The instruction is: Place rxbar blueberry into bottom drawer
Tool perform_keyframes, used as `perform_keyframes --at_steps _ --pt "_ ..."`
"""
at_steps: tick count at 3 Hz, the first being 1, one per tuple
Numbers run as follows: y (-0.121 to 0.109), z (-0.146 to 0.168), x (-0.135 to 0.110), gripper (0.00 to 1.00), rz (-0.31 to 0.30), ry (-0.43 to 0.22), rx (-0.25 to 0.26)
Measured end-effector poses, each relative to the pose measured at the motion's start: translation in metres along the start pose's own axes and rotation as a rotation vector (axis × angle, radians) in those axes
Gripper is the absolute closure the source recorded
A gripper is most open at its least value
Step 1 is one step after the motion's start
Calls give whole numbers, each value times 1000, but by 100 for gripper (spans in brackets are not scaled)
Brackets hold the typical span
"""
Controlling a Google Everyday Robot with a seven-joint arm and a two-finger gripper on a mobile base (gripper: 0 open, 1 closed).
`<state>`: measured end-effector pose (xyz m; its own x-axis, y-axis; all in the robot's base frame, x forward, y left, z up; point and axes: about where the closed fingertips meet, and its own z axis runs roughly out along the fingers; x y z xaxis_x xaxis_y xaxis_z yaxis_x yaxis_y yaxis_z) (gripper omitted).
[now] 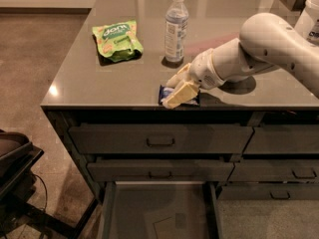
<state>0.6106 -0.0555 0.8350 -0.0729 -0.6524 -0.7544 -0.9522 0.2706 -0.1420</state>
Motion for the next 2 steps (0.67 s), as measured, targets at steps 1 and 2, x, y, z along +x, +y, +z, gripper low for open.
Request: perform_keyframes --at_steps 1,2 --pt "10 1 -2 100 -11 -9 -20" --pt "37 -12 -1 100 23 -42 -4"
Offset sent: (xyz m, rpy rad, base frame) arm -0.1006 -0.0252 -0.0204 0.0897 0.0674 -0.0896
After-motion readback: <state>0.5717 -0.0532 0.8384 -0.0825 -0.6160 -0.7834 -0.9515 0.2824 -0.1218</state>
